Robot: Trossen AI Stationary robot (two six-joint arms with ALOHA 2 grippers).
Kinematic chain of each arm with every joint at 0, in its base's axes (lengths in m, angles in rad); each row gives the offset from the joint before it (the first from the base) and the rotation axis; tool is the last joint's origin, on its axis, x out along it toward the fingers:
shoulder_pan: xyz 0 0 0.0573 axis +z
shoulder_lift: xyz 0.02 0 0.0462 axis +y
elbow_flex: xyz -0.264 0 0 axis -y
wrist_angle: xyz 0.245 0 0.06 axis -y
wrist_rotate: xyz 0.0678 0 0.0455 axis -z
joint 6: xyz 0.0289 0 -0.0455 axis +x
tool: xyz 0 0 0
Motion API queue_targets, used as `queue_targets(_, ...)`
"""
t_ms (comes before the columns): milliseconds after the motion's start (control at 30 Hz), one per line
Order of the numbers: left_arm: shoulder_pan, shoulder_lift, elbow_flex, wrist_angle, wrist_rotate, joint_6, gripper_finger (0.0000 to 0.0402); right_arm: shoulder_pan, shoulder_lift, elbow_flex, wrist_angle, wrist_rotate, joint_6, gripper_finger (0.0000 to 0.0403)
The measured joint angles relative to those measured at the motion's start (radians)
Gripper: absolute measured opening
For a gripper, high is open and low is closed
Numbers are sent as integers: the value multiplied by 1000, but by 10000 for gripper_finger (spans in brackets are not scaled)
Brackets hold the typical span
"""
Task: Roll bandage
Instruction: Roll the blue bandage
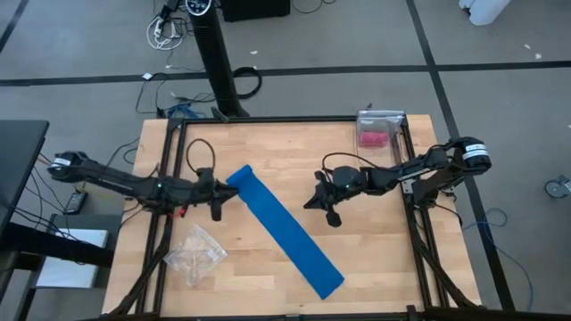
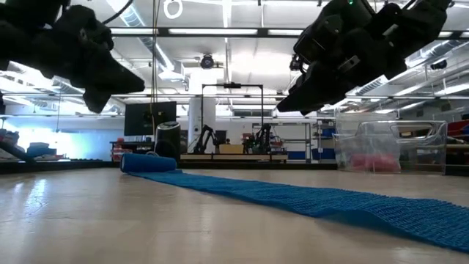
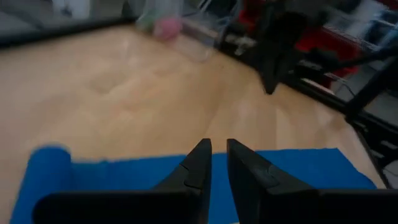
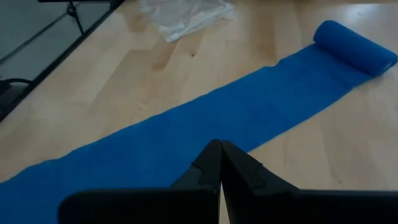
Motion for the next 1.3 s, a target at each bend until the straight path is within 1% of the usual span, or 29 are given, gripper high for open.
queue_targets(100,-24,84,0,9,-54,-139,61,-9,0,0,0,1,2,9)
queue_targets(233,-47,203,0,7,-116,-342,76,-19,0,0,-1,7,-17,11)
queue_targets(367,-67,298,0,16,-235,-444,100,-30,0,0,-1,6,-42,11)
queue_targets(433,-77,334,1,33,-275,-487,111,-36,0,0,-7,6,-49,11)
queue_targets(600,-117,389,2,61,-289,-565,123,-46,0,0,-11,6,-57,11)
queue_targets(767,-190,390,28,57,-289,-555,122,-50,0,0,-13,6,-65,11)
queue_targets(867,-242,390,65,59,-279,-514,122,-50,0,0,-16,6,-74,11)
queue_targets(967,-272,406,87,102,-183,-508,122,-50,0,0,-16,5,-83,11)
queue_targets(1033,-274,434,87,207,-71,-505,122,-49,0,0,-16,5,-93,11)
queue_targets(1100,-262,477,88,348,12,-450,122,-50,0,1,-16,5,-107,11)
queue_targets(1167,-258,531,107,436,14,-369,118,-52,0,1,-16,4,-108,11)
queue_targets(1233,-266,563,160,405,0,-300,106,-53,0,1,-16,3,-102,11)
queue_targets(1267,-273,570,200,337,2,-268,96,-53,0,1,-16,3,-99,11)
queue_targets(1300,-280,571,246,230,4,-243,84,-53,0,1,-16,3,-93,11)
